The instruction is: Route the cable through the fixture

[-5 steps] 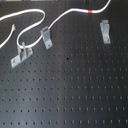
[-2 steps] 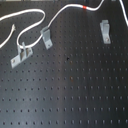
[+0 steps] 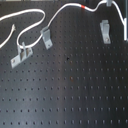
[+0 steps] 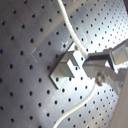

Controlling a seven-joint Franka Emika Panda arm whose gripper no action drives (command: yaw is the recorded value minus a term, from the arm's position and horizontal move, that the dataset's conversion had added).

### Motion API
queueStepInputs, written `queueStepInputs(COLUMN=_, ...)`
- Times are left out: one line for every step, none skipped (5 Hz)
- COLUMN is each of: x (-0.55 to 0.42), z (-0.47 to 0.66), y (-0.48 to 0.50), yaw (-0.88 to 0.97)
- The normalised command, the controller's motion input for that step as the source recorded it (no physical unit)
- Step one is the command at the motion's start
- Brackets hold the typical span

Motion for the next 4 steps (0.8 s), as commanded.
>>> queueStepInputs(x=-0.270, z=0.32, y=0.301, yaw=0.05)
queueStepInputs(x=-0.030, z=0.00, y=0.000, yaw=-0.04)
queueStepInputs(x=-0.209, z=0.35, y=0.004, yaw=-0.13)
queueStepInputs(x=-0.208, z=0.50, y=-0.148, yaw=-0.07)
